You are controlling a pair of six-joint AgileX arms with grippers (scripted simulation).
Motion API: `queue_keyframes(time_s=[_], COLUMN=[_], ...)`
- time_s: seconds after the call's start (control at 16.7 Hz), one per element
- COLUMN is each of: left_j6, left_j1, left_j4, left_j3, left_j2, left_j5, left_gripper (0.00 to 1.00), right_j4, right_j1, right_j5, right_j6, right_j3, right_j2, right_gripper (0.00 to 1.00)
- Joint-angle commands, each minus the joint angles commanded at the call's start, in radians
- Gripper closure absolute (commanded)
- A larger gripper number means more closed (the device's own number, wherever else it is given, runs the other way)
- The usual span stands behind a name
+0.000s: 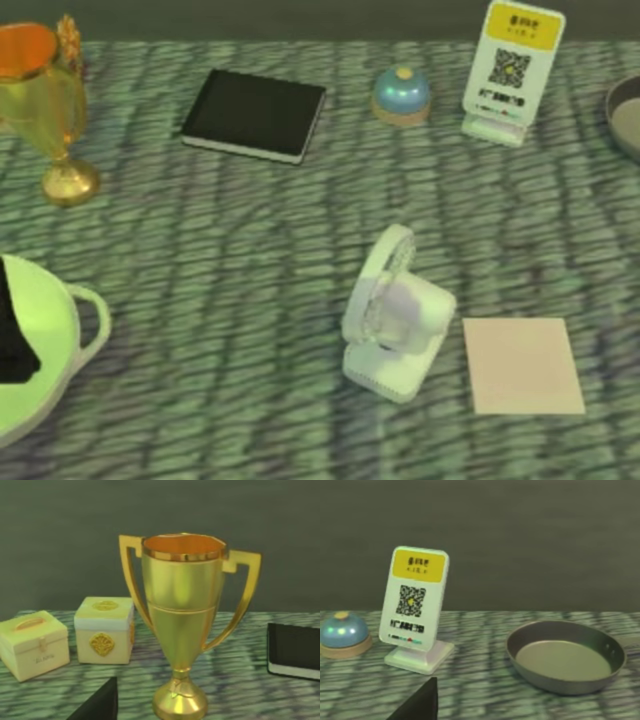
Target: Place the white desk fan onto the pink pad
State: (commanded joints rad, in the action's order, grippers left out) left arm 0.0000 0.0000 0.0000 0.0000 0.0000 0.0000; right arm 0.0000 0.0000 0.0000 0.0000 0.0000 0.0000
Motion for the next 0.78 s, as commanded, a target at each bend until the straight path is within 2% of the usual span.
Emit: queue_keyframes(time_s=[0.18, 0.36, 0.54, 0.78], left_j6=[0.000, 0.000, 0.000, 0.000], left_j1=[0.000, 0.000, 0.000, 0.000], left_j4=[0.000, 0.000, 0.000, 0.000], left_j3=[0.000, 0.000, 0.000, 0.000], left_j2=[0.000, 0.000, 0.000, 0.000], left_j5=[0.000, 0.000, 0.000, 0.000], left_gripper=[0.00, 0.00, 0.00, 0.00], right_j4=[-0.009, -0.086, -0.221, -0.443], right_j1=[0.002, 0.022, 0.058, 0.133], right_j5=[0.002, 0.019, 0.048, 0.084], right_j6=[0.002, 0.022, 0.076, 0.208], right_j3=[0.007, 0.075, 0.217, 0.508], right_j2=[0.009, 0.094, 0.255, 0.537], right_gripper=[0.00, 0.00, 0.00, 0.00])
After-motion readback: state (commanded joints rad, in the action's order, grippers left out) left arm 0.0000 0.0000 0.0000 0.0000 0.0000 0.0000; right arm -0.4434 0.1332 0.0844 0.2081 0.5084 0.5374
